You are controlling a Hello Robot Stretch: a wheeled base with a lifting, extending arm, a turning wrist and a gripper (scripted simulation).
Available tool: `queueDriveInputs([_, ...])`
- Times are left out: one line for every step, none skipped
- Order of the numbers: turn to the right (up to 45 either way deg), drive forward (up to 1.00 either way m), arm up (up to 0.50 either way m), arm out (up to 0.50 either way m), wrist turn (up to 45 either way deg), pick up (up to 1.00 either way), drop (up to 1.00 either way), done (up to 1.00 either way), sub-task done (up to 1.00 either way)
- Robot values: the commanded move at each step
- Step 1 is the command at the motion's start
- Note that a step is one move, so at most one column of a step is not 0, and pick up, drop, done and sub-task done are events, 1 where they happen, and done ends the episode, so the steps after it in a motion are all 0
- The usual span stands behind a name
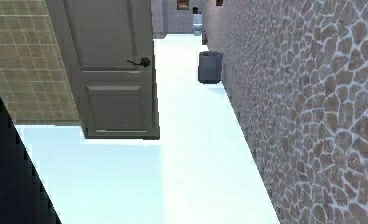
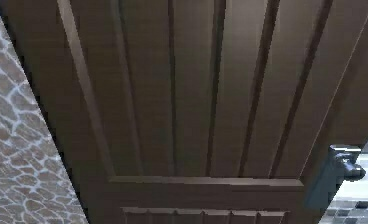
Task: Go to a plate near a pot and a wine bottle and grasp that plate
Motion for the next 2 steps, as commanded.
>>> queueDriveInputs([0.0, 0.55, 0.0, 0.0, 0.0, 0.0, 0.0, 0.0, 0.0])
queueDriveInputs([-39.0, 0.0, 0.0, 0.0, 0.0, 0.0, 0.0, 0.0, 0.0])
